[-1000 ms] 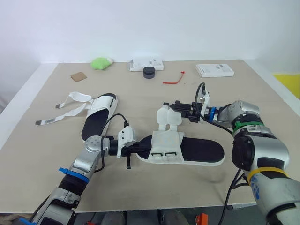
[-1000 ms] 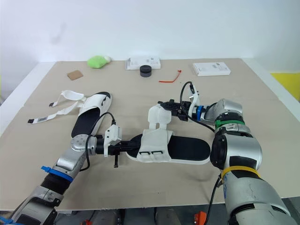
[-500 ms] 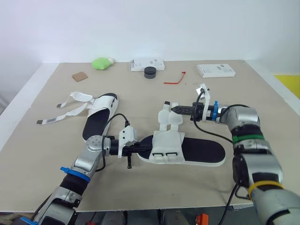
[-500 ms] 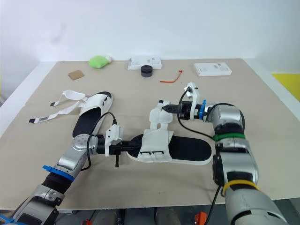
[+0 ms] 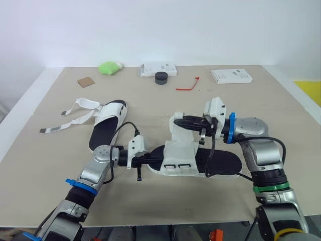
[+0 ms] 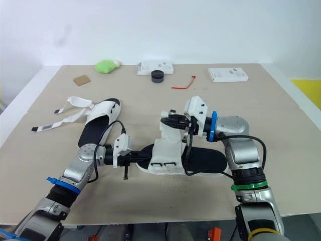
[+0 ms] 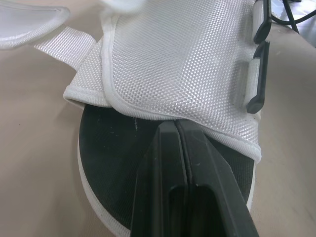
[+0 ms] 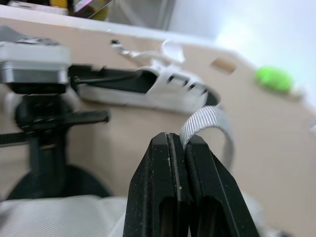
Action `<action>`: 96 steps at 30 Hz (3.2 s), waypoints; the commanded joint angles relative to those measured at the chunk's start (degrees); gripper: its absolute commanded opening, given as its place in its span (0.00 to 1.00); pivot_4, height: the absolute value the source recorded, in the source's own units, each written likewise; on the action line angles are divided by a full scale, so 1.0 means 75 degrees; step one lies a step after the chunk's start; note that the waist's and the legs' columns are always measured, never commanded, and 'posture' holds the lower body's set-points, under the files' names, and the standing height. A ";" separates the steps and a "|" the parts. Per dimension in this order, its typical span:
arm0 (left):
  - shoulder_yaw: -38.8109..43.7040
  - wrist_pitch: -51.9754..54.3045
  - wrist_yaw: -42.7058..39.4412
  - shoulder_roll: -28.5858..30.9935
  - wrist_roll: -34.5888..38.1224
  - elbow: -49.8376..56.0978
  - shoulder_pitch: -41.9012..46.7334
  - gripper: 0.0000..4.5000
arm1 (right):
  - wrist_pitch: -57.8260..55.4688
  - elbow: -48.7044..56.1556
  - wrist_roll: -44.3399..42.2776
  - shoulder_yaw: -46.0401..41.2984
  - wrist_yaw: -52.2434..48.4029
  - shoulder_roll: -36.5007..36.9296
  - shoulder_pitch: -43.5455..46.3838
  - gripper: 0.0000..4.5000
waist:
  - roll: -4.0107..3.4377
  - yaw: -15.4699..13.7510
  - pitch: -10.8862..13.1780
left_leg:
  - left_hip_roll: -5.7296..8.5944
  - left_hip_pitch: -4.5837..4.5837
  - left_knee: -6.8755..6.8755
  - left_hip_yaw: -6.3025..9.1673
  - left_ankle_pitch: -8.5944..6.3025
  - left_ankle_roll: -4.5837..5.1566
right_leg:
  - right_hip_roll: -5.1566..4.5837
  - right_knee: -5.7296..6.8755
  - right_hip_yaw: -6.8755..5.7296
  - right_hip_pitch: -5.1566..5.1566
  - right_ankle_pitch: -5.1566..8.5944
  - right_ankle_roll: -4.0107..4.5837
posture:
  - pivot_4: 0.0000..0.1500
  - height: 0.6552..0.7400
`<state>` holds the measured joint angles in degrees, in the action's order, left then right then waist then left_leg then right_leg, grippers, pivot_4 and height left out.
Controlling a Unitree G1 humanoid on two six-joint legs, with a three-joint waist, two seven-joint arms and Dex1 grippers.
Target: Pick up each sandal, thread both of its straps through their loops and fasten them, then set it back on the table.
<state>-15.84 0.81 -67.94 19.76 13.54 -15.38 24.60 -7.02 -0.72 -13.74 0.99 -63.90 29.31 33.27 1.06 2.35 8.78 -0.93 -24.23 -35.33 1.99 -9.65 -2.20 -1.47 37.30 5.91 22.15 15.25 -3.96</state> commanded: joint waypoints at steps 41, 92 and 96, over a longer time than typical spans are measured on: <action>-0.0591 0.0145 -0.0022 0.0031 -0.0604 -0.1239 -0.0032 0.00 | 0.3107 -0.0508 -0.0472 0.1496 -0.0257 0.4055 -0.0279 0.97 | 0.0063 -0.0135 -0.0013 | 0.0015 0.0122 0.0009 -0.0027 -0.0036 0.0055 | -0.0118 -0.0036 0.0005 -0.0128 0.0020 0.0013 | 1.00 1.00; -0.0635 0.0096 0.0224 -0.0194 -0.0621 -0.1112 -0.0179 0.00 | -1.1397 -0.2770 -0.6829 0.2823 0.4289 0.1084 0.3888 0.97 | 0.0019 -0.0255 -0.0033 | -0.0079 -0.0112 -0.0006 -0.0099 0.0009 0.0133 | -0.0327 -0.0063 -0.0461 0.0035 -0.0041 0.0028 | 1.00 1.00; -0.0617 0.0127 0.0259 -0.0188 -0.0611 -0.1066 -0.0190 0.00 | -1.1397 -0.2565 -0.6672 0.2998 0.3976 0.1158 0.3710 0.97 | 0.0019 -0.0255 -0.0034 | -0.0079 -0.0112 -0.0005 -0.0098 0.0009 0.0133 | -0.0327 -0.0063 -0.0462 0.0035 -0.0041 0.0028 | 1.00 1.00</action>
<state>-17.75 -2.02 -67.48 17.03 13.70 -18.55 26.29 -92.08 -21.03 -64.75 22.38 -33.18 37.19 62.30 1.21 0.44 8.53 -1.52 -25.07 -35.37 1.26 -9.58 -1.21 -3.93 36.83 2.44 22.42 14.95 -3.76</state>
